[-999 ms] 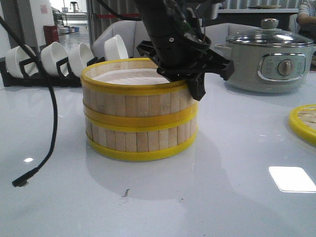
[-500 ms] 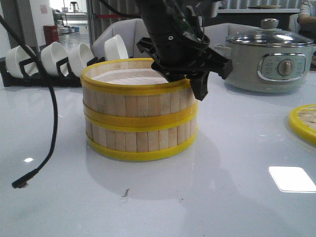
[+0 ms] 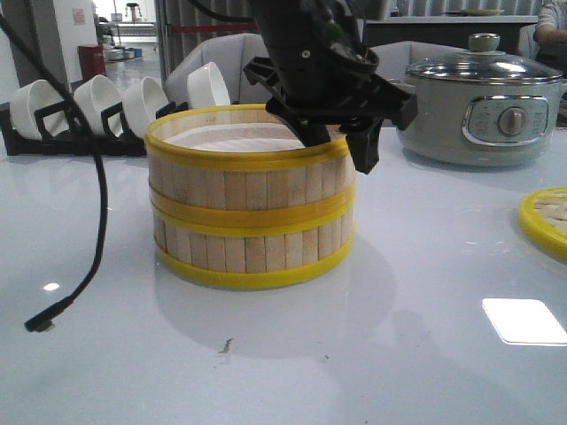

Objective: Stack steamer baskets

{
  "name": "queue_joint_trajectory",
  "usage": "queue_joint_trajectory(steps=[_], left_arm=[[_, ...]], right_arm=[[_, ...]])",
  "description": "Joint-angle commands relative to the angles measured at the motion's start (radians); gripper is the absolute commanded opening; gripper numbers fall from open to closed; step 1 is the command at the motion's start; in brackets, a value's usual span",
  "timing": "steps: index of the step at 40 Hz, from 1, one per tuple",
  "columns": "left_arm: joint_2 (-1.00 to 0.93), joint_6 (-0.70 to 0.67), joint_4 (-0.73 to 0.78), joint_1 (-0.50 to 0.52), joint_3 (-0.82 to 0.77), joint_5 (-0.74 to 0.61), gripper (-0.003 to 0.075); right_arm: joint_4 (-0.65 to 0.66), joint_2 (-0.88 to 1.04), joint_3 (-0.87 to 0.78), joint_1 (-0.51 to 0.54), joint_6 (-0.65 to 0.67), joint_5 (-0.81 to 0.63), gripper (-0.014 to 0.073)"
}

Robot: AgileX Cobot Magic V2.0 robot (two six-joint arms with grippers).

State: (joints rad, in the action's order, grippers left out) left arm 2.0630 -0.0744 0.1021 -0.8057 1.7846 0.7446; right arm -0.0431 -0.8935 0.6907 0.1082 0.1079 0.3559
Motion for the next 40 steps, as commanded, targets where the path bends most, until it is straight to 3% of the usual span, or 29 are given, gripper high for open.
queue_joint_trajectory(steps=[1, 10, 13, 17, 20, 21, 23, 31, 40], left_arm=[[-0.082, 0.003, 0.005, -0.009, 0.077, -0.019, 0.0426], [-0.082, 0.003, 0.001, -0.009, 0.192, 0.031, 0.0417], [-0.082, 0.001, -0.002, -0.009, 0.221, 0.052, 0.0383], [-0.09, 0.001, -0.004, 0.009, 0.254, 0.086, 0.0253], [-0.107, 0.001, -0.005, 0.036, 0.271, 0.114, 0.0083], [-0.116, 0.003, -0.005, 0.046, 0.276, 0.123, 0.008], [-0.132, 0.003, -0.005, 0.081, 0.281, 0.144, 0.0107], [-0.24, 0.003, -0.017, 0.26, 0.28, 0.21, 0.0091], [-0.396, 0.003, -0.11, 0.561, 0.271, 0.205, 0.009]], right_arm=[[0.003, 0.007, 0.042, -0.003, -0.007, -0.079, 0.0444], [0.003, 0.007, 0.042, -0.003, -0.007, -0.078, 0.0444], [0.003, 0.007, 0.042, -0.003, -0.007, -0.078, 0.0444], [0.003, 0.007, 0.042, -0.003, -0.007, -0.078, 0.0444], [0.003, 0.007, 0.042, -0.003, -0.007, -0.078, 0.0444], [0.003, 0.007, 0.042, -0.003, -0.007, -0.078, 0.0444], [0.003, 0.007, 0.042, -0.003, -0.007, -0.078, 0.0444], [0.003, 0.007, 0.042, -0.003, -0.007, -0.078, 0.0444], [0.003, 0.007, 0.042, -0.003, -0.007, -0.078, 0.0444]])
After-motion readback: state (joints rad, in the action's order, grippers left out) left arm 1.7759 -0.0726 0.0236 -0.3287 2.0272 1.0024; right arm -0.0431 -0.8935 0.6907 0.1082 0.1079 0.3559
